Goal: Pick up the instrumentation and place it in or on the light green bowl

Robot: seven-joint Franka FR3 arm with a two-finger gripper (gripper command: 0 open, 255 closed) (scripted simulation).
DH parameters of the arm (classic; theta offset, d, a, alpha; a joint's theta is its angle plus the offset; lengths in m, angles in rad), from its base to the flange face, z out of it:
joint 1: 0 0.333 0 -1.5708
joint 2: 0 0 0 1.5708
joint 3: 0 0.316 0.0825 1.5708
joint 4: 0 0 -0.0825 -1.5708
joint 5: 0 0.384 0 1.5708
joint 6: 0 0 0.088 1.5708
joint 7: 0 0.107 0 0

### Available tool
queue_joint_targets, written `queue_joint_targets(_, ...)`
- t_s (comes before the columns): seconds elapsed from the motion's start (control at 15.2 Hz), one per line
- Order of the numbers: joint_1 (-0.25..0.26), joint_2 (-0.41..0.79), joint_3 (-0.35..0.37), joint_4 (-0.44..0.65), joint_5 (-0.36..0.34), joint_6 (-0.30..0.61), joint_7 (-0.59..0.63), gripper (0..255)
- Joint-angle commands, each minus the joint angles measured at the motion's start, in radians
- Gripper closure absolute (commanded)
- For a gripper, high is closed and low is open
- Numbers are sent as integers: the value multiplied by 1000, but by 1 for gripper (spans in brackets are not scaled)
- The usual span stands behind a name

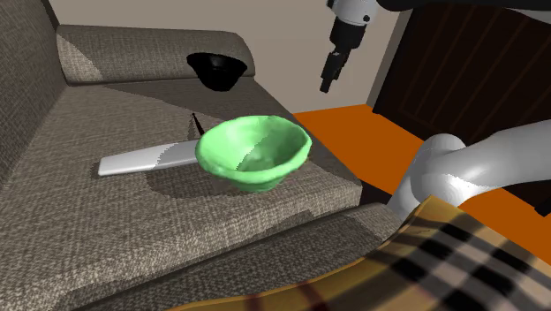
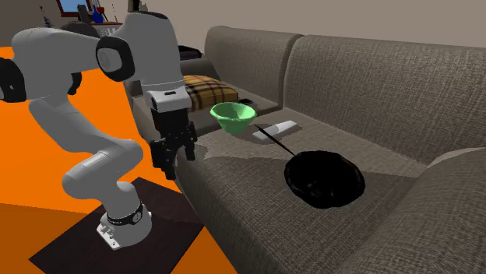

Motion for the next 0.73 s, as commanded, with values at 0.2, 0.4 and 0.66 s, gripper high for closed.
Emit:
queue_joint_targets(0.2,37,93,29,54,22,27,-15,0)
queue_joint_targets(0.4,71,184,59,113,40,49,-31,0)
queue_joint_targets(0.66,112,302,100,199,59,67,-52,0)
